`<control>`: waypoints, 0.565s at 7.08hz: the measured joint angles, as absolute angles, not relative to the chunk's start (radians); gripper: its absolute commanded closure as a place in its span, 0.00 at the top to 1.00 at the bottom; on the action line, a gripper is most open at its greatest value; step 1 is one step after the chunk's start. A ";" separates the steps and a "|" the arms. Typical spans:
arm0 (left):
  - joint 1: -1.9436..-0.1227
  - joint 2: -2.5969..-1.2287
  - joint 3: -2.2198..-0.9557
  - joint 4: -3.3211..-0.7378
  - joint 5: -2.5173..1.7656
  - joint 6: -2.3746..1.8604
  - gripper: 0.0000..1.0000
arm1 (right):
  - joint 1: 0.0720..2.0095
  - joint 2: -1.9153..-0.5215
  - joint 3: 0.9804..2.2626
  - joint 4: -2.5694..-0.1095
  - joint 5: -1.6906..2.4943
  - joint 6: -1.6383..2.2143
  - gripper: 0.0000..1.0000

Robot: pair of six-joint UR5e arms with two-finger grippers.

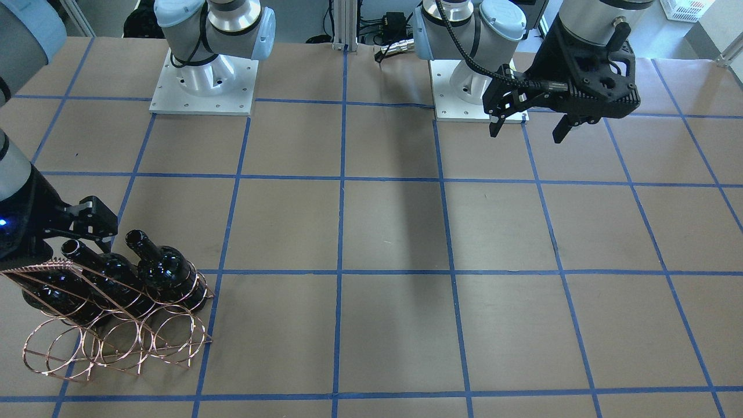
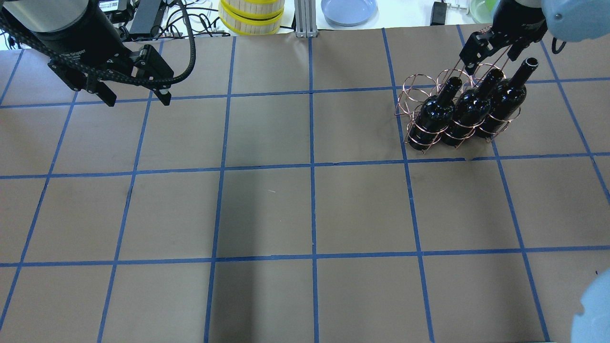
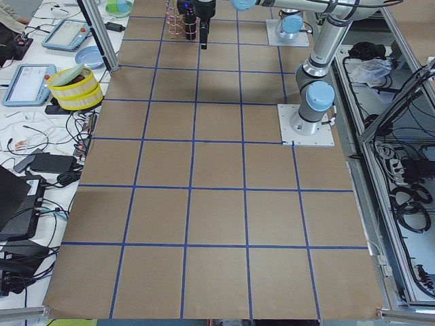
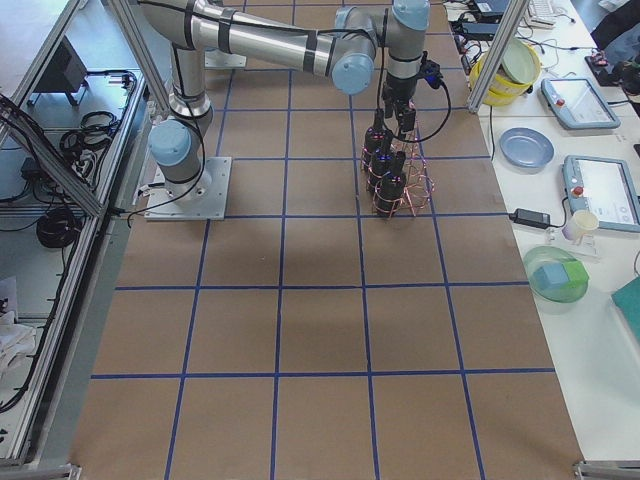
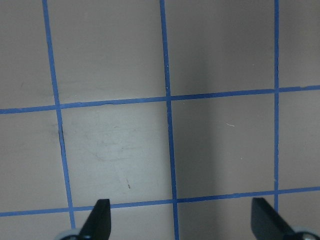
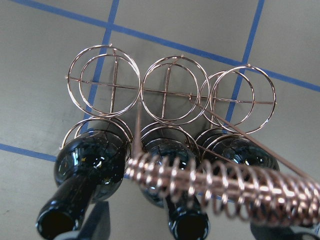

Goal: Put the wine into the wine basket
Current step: 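Open the right gripper and raise it away from the rack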

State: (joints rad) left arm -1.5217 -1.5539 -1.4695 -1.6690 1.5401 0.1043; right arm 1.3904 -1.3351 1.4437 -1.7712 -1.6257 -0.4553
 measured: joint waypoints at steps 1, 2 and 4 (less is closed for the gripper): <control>-1.522 -1.554 -1.470 -1.669 1.540 0.104 1.00 | 1.393 -1.387 1.443 -1.718 -1.625 -0.448 1.00; -1.522 -1.553 -1.470 -1.669 1.541 0.104 1.00 | 1.395 -1.449 1.442 -1.653 -1.624 -0.443 1.00; -1.522 -1.553 -1.470 -1.669 1.541 0.104 1.00 | 1.400 -1.569 1.442 -1.523 -1.623 -0.414 1.00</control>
